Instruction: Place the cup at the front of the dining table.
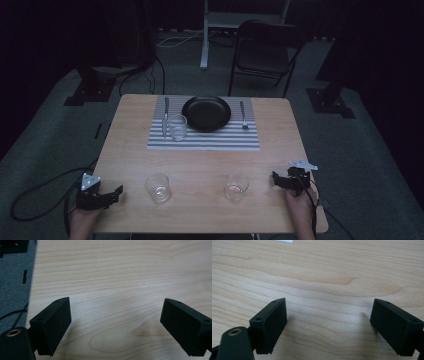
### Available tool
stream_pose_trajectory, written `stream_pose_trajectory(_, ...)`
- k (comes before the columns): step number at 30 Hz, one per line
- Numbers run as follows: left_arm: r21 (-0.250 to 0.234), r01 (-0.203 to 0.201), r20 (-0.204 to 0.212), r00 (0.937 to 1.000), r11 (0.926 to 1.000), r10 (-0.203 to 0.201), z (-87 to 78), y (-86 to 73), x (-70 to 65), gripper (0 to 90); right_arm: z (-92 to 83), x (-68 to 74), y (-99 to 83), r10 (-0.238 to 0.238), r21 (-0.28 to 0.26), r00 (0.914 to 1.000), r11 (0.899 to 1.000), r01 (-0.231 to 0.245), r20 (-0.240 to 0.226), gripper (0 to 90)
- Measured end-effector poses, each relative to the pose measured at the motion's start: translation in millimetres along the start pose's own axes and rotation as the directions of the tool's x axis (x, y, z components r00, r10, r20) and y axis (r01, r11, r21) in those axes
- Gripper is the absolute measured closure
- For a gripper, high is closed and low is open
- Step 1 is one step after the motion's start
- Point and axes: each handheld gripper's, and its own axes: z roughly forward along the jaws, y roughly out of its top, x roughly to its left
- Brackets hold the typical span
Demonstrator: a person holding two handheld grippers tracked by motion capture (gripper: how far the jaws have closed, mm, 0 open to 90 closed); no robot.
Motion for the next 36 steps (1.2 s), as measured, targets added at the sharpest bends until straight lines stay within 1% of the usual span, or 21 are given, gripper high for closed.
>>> stream_pose_trajectory(1,-0.005,0.011,0.0,0.9999,0.9999,-0.011,-1.0,-0.8,0.5,10.4,0.0,0.0,0.0,0.0,0.0,1.0,1.0,0.0,0.0,13.5)
stream_pose_trajectory(4,-0.008,0.014,-0.024,0.9996,0.9999,-0.014,-3.9,-3.0,0.4,10.4,0.0,0.0,0.0,0.0,0.0,1.0,1.0,0.0,0.0,13.5)
stream_pose_trajectory(7,-0.013,0.022,-0.038,0.999,0.9997,-0.023,-7.0,-6.7,-0.3,10.4,0.0,0.0,0.0,0.0,0.0,1.0,1.0,0.0,0.0,13.4)
stream_pose_trajectory(9,-0.007,0.019,-0.049,0.9986,0.9998,-0.019,-9.1,-9.2,-0.5,10.4,0.0,0.0,0.0,0.0,0.0,1.0,1.0,0.0,0.0,13.5)
stream_pose_trajectory(12,-0.005,0.024,-0.065,0.9976,0.9997,-0.025,-11.6,-13.3,-1.6,10.4,0.0,0.0,0.0,0.0,0.0,1.0,1.0,0.0,0.0,13.4)
stream_pose_trajectory(14,-0.006,0.026,-0.084,0.9961,0.9996,-0.026,-13.5,-14.7,-2.9,10.4,0.0,0.0,0.0,0.0,0.0,1.0,1.0,0.0,0.0,13.4)
stream_pose_trajectory(15,-0.017,0.034,-0.087,0.9955,0.9993,-0.035,-14.6,-15.5,-3.9,10.4,0.0,-0.1,0.0,0.0,0.0,1.0,1.0,0.0,0.0,13.5)
stream_pose_trajectory(17,-0.015,0.036,-0.09,0.9952,0.9992,-0.038,-15.5,-16.6,-5.4,10.4,0.0,0.0,0.0,0.001,0.0,1.0,1.0,-0.001,0.0,13.4)
stream_pose_trajectory(18,-0.014,0.017,-0.12,0.9926,0.9998,-0.018,-16.8,-18.7,-9.5,10.3,0.0,0.0,0.0,0.0,0.0,1.0,1.0,0.0,0.0,13.4)
stream_pose_trajectory(20,-0.013,0.013,-0.126,0.992,0.9998,-0.015,-17.9,-18.9,-10.6,10.3,0.0,0.0,0.0,0.0,0.0,1.0,1.0,0.0,0.0,13.4)
stream_pose_trajectory(21,-0.016,0.014,-0.133,0.9909,0.9998,-0.016,-19.2,-19.2,-11.2,10.4,0.0,0.0,0.0,0.001,0.0,1.0,1.0,-0.001,0.0,13.4)
stream_pose_trajectory(22,-0.023,0.026,-0.142,0.9895,0.9994,-0.029,-20.7,-19.3,-11.1,10.3,0.0,0.0,0.0,0.001,0.0,1.0,1.0,-0.001,0.0,13.4)
stream_pose_trajectory(23,-0.023,0.026,-0.142,0.9895,0.9994,-0.029,-20.7,-19.3,-11.1,10.3,0.0,0.0,0.0,0.001,0.0,1.0,1.0,-0.001,0.0,13.4)
stream_pose_trajectory(25,-0.035,0.043,-0.158,0.9862,0.9984,-0.049,-21.2,-19.5,-10.8,10.4,0.0,0.0,0.0,0.001,0.0,1.0,1.0,-0.001,0.0,13.4)
stream_pose_trajectory(26,-0.028,0.046,-0.177,0.9829,0.9985,-0.051,-19.0,-19.4,-11.3,10.3,0.0,0.0,0.0,0.0,0.0,1.0,1.0,0.0,0.0,13.4)
stream_pose_trajectory(27,-0.028,0.046,-0.177,0.9829,0.9985,-0.051,-19.0,-19.4,-11.3,10.3,0.0,0.0,0.0,0.0,0.0,1.0,1.0,0.0,0.0,13.4)
stream_pose_trajectory(28,-0.019,0.033,-0.182,0.9827,0.9993,-0.036,-17.0,-19.1,-12.9,10.3,0.1,-0.1,0.0,0.0,0.0,1.0,1.0,0.0,0.0,13.4)
stream_pose_trajectory(31,-0.018,0.031,-0.185,0.9822,0.9994,-0.034,-16.4,-18.5,-13.4,10.3,0.0,0.0,0.1,0.001,0.0,1.0,1.0,-0.001,0.0,13.4)
stream_pose_trajectory(32,-0.018,0.029,-0.2,0.9792,0.9994,-0.032,-15.8,-18.1,-12.8,10.4,0.0,0.0,0.1,0.001,0.0,1.0,1.0,-0.001,0.0,13.4)
stream_pose_trajectory(33,-0.017,0.034,-0.194,0.9803,0.9993,-0.037,-15.9,-18.2,-11.7,10.3,0.0,-0.1,0.1,0.0,0.0,1.0,1.0,0.0,0.0,13.4)
stream_pose_trajectory(36,-0.021,0.045,-0.196,0.9794,0.9987,-0.049,-16.3,-18.4,-10.1,10.3,0.0,-0.1,0.1,0.0,0.0,1.0,1.0,0.0,0.0,13.4)
